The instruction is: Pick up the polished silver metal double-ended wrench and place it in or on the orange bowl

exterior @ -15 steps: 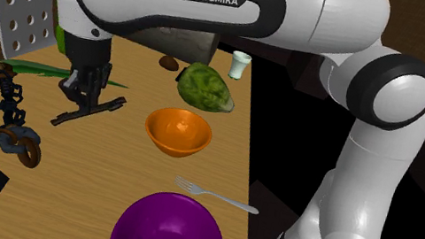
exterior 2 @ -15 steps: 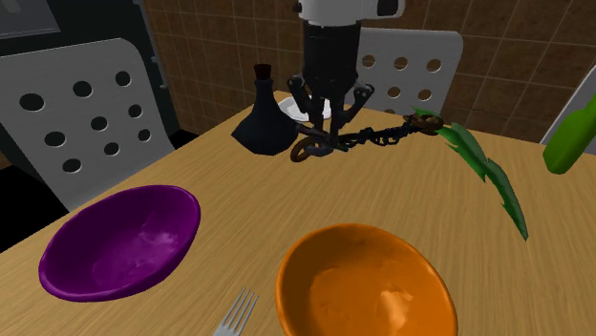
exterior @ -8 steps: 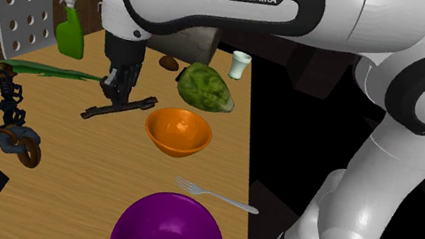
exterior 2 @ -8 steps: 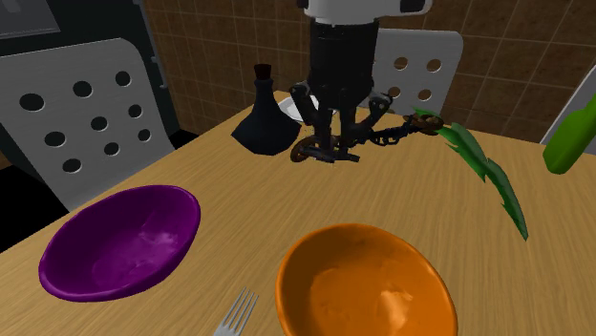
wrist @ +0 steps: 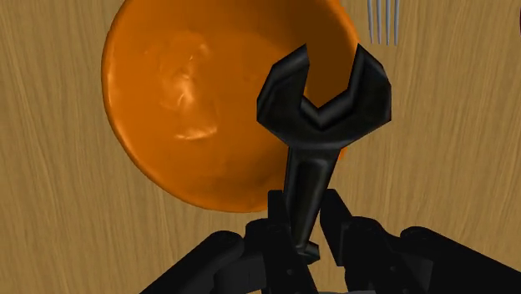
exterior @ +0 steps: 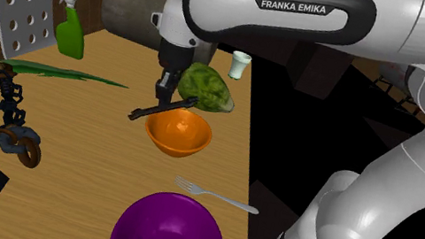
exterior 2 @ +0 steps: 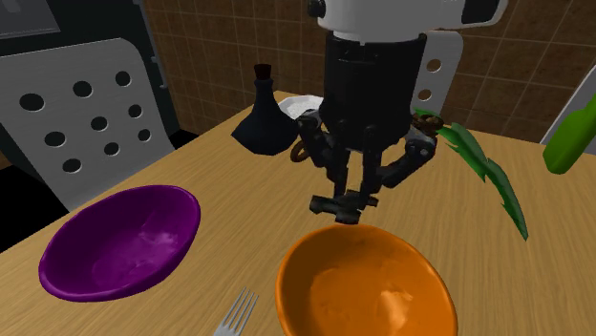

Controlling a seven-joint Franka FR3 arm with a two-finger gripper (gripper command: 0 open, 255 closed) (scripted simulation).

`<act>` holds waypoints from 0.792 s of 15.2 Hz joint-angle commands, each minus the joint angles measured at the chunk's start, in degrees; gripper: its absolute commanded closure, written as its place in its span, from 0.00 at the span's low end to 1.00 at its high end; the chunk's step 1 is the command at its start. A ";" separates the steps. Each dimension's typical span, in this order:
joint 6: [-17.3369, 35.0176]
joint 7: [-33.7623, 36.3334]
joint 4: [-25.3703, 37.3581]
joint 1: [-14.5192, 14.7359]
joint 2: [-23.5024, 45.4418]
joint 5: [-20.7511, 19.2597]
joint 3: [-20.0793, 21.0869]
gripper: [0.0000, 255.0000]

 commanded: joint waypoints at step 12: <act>5.24 -7.19 -13.58 -2.08 -8.35 0.72 -4.41 1.00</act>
